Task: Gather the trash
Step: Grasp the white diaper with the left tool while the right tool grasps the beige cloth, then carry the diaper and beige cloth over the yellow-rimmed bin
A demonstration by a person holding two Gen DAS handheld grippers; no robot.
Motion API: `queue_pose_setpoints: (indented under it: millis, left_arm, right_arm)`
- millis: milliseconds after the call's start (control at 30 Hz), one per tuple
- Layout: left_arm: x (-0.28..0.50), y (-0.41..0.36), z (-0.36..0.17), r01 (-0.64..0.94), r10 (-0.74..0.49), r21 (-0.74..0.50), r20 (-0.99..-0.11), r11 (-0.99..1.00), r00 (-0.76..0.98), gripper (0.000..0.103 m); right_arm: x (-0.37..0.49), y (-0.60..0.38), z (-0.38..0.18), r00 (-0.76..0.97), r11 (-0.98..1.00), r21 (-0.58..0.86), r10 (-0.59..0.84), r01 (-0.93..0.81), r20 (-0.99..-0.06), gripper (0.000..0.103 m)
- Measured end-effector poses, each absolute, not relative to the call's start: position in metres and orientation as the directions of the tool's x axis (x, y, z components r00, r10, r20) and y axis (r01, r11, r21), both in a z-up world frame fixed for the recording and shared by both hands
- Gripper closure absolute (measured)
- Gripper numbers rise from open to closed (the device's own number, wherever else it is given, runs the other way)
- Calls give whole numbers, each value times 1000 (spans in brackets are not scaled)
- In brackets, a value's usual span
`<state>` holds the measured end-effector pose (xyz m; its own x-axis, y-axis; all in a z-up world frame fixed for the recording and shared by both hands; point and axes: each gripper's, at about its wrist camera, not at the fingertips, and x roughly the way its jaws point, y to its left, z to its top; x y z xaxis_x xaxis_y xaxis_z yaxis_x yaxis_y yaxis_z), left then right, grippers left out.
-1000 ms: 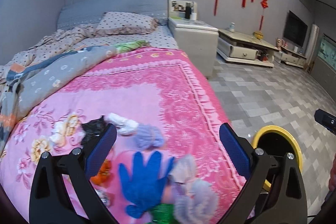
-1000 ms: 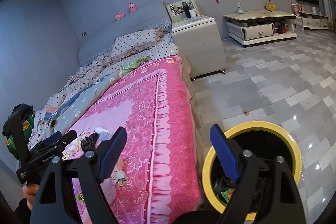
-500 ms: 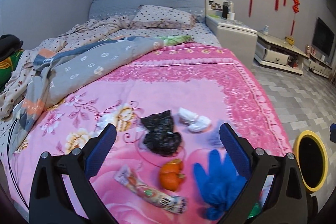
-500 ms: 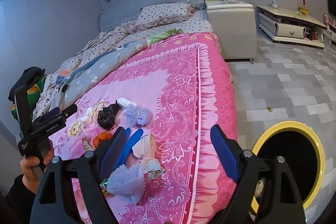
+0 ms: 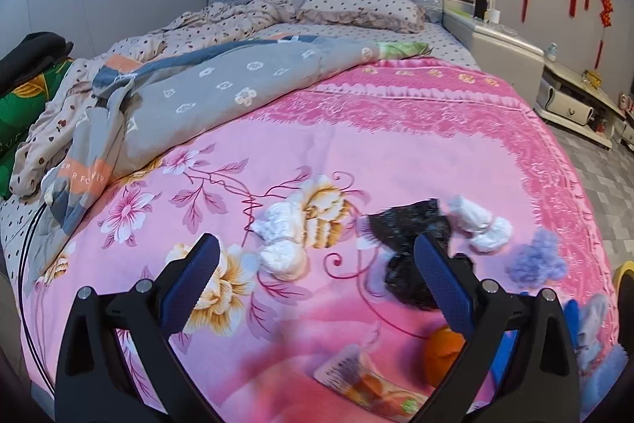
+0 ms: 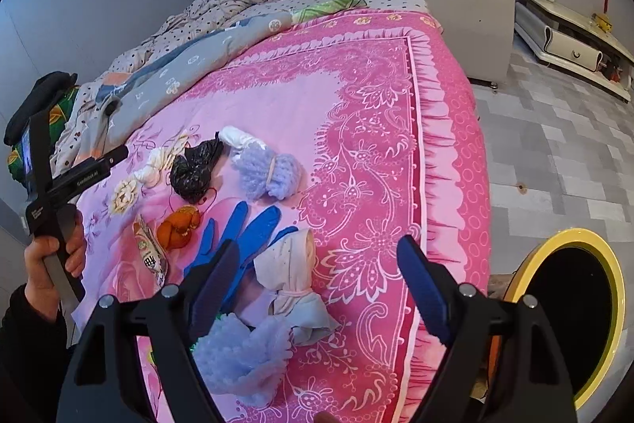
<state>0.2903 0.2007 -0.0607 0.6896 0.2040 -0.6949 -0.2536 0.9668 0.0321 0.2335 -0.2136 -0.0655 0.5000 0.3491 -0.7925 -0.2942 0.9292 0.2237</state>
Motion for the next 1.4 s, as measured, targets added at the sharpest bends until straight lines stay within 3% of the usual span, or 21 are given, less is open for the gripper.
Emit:
queue_pose_setpoints:
  millis: [700, 900, 1167, 1233, 1400]
  left_arm:
    - [360, 273, -140, -340, 227, 27, -795, 940, 562, 9]
    - [377, 269, -159, -316, 203, 22, -807, 949, 554, 10]
    - [381, 257, -165, -254, 160, 13, -807, 967, 569, 70]
    - [380, 256, -164, -250, 164, 21, -806, 968, 569, 76]
    - [376, 255, -156, -254, 173, 25, -796, 967, 580, 78]
  right_arm:
    - [258, -180, -114, 302, 884, 286, 405, -369, -863, 44]
    - [261, -178, -125, 269, 874, 303, 418, -380, -868, 62]
    - [263, -181, -131, 249, 861, 330, 442, -386, -862, 76]
    - [263, -182, -131, 252, 861, 334, 446, -384, -859, 78]
    - [260, -187, -121, 279, 857, 346, 464, -383, -841, 79]
